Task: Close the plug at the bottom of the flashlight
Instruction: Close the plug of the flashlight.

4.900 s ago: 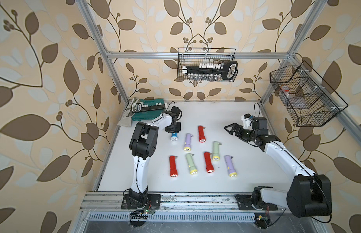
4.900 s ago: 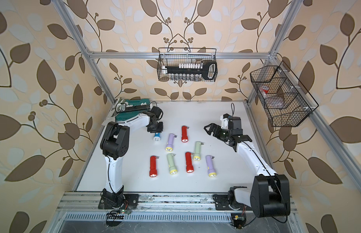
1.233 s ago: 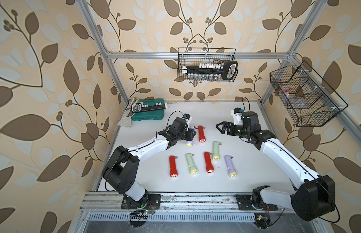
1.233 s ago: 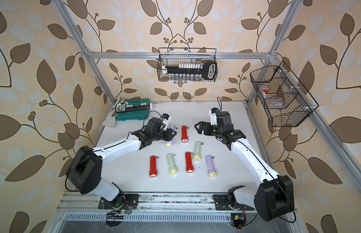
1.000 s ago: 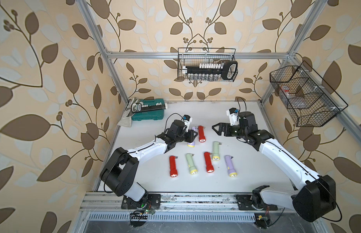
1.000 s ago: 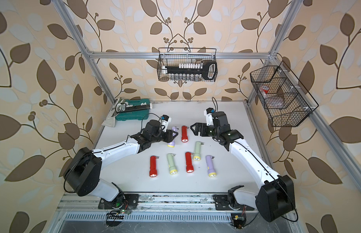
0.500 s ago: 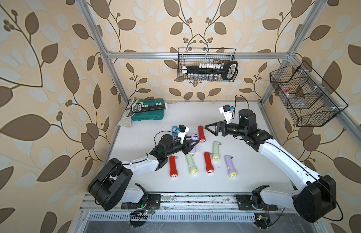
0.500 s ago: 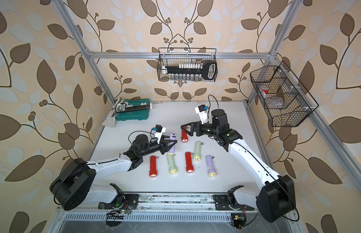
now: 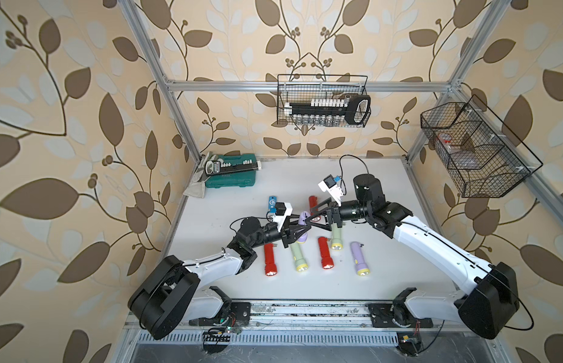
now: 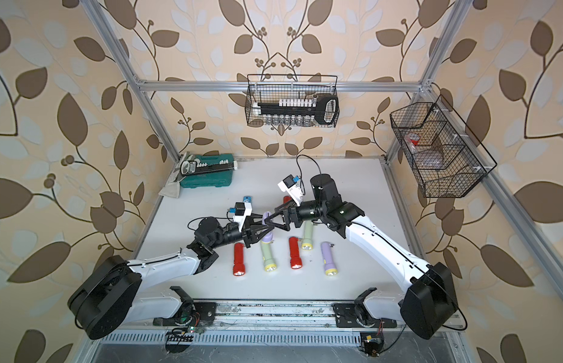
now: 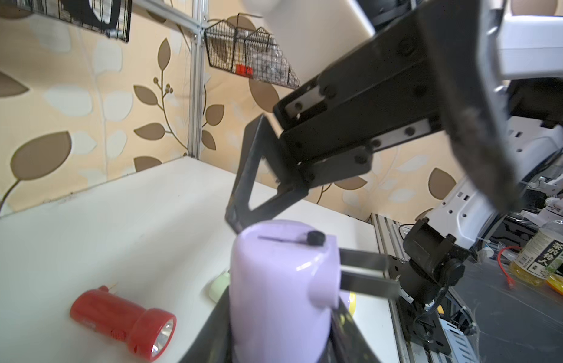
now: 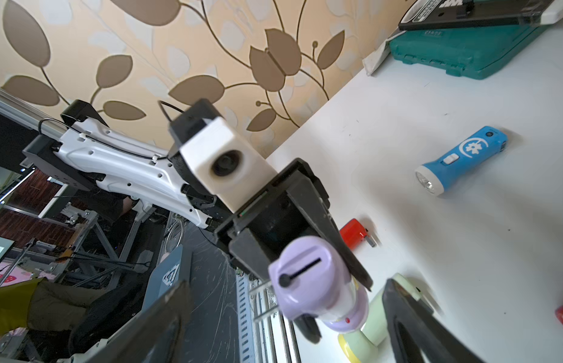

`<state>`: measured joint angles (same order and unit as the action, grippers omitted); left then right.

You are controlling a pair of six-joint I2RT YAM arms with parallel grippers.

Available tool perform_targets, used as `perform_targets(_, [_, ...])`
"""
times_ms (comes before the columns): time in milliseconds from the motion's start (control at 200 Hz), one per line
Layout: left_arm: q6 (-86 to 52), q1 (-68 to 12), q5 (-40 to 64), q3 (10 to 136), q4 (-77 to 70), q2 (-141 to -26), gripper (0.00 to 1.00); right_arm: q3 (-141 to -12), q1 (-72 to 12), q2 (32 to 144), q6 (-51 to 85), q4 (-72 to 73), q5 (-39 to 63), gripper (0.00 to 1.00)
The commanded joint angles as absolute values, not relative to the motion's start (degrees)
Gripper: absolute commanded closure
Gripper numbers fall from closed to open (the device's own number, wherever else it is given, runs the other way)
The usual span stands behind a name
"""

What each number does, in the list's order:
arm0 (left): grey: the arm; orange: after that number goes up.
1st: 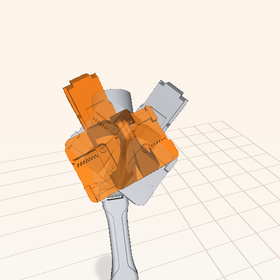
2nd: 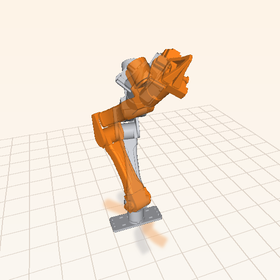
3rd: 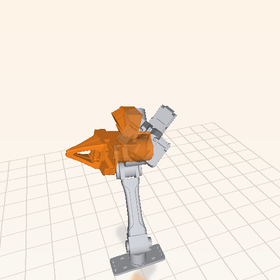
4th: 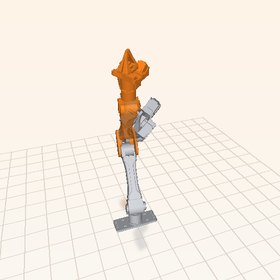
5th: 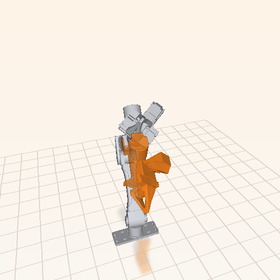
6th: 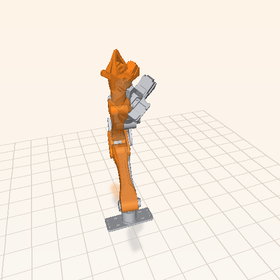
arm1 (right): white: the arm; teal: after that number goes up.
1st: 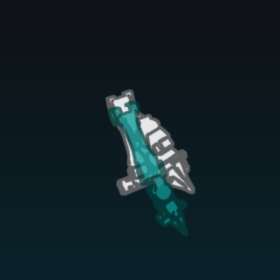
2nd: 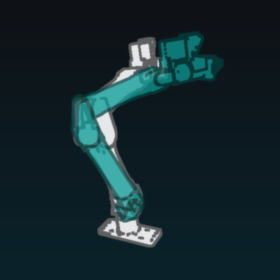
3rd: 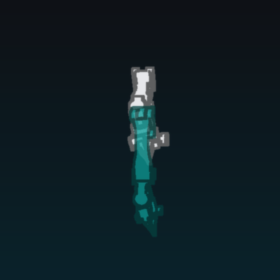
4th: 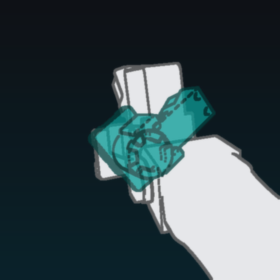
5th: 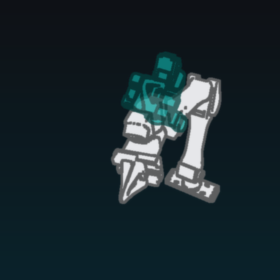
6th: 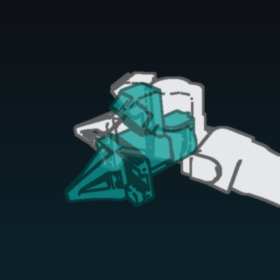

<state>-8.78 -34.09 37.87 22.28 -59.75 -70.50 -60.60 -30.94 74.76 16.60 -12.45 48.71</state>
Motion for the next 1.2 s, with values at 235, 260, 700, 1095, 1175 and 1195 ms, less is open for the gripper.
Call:
perform_targets(235, [-2.0, -36.0, 41.4, 22.3, -57.1, -64.5, 1.00, -63.3, -31.7, 75.0, 16.4, -12.4, 52.6, 0.19])
perform_targets(260, [-2.1, -36.1, 41.5, 22.4, -57.1, -64.6, 1.00, -63.3, -31.7, 75.0, 16.6, -12.3, 52.8, 0.20])
perform_targets(700, [-2.6, -36.2, 41.9, 23.0, -56.8, -64.1, 1.00, -62.5, -32.2, 75.7, 16.5, -12.1, 53.8, 0.43])
perform_targets(1095, [-2.9, -36.2, 41.8, 23.0, -57.1, -64.2, 1.00, -60.5, -32.4, 74.2, 15.9, -11.4, 53.9, 0.47])
perform_targets(1175, [-3.0, -36.2, 41.8, 23.0, -57.1, -64.0, 1.00, -60.2, -32.4, 74.5, 15.9, -11.1, 54.2, 0.50])
perform_targets(1195, [-2.9, -36.1, 41.7, 23.0, -57.0, -64.0, 1.00, -60.1, -32.4, 74.5, 15.9, -11.0, 54.2, 0.52])
